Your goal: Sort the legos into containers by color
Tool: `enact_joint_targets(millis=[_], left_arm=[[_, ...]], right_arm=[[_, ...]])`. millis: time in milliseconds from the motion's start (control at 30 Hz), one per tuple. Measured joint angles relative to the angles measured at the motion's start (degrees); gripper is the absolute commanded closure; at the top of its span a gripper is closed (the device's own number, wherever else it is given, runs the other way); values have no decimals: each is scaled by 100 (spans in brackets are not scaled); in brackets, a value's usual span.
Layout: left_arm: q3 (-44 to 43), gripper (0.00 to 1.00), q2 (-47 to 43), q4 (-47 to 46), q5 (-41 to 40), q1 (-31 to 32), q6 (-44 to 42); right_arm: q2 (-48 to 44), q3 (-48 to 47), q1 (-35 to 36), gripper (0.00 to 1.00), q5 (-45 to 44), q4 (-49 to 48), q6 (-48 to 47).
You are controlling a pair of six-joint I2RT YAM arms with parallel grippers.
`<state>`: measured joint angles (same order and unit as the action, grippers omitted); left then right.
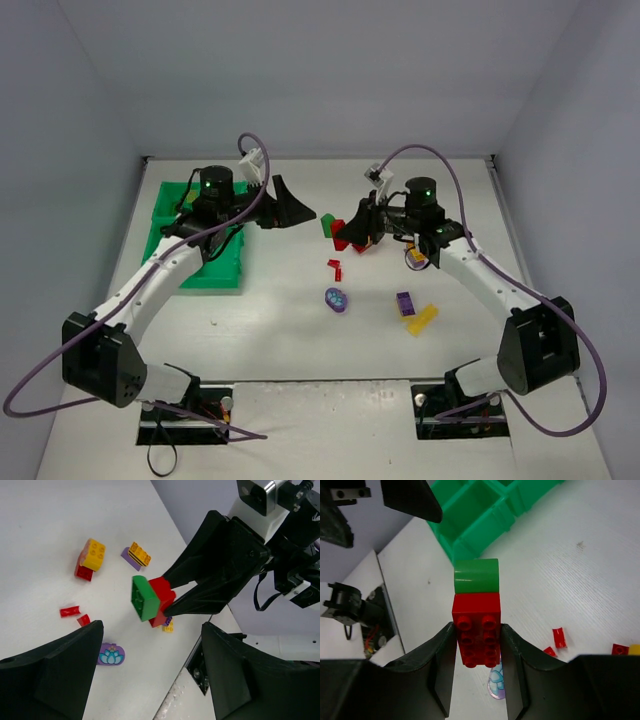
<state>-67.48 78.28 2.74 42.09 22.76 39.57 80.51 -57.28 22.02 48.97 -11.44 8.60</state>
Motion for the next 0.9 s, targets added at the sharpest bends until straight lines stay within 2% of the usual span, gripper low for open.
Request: enact_joint_targets(millis=[200,467,633,900], left_arm=[[284,27,-70,-699,944,-509,-275],[289,27,-70,-1335,2092,-511,-450],[273,27,-68,-1552,2406,-498,-490],[157,27,-66,-1875,2503,-258,-452]], right_arm=[[-39,-50,-247,100,896,-437,793],[-175,-249,-256,100,1816,-1290,1707],[-236,-251,-254,100,2129,-1823,2138],[-236,-254,-162,100,2273,-2127,2361]])
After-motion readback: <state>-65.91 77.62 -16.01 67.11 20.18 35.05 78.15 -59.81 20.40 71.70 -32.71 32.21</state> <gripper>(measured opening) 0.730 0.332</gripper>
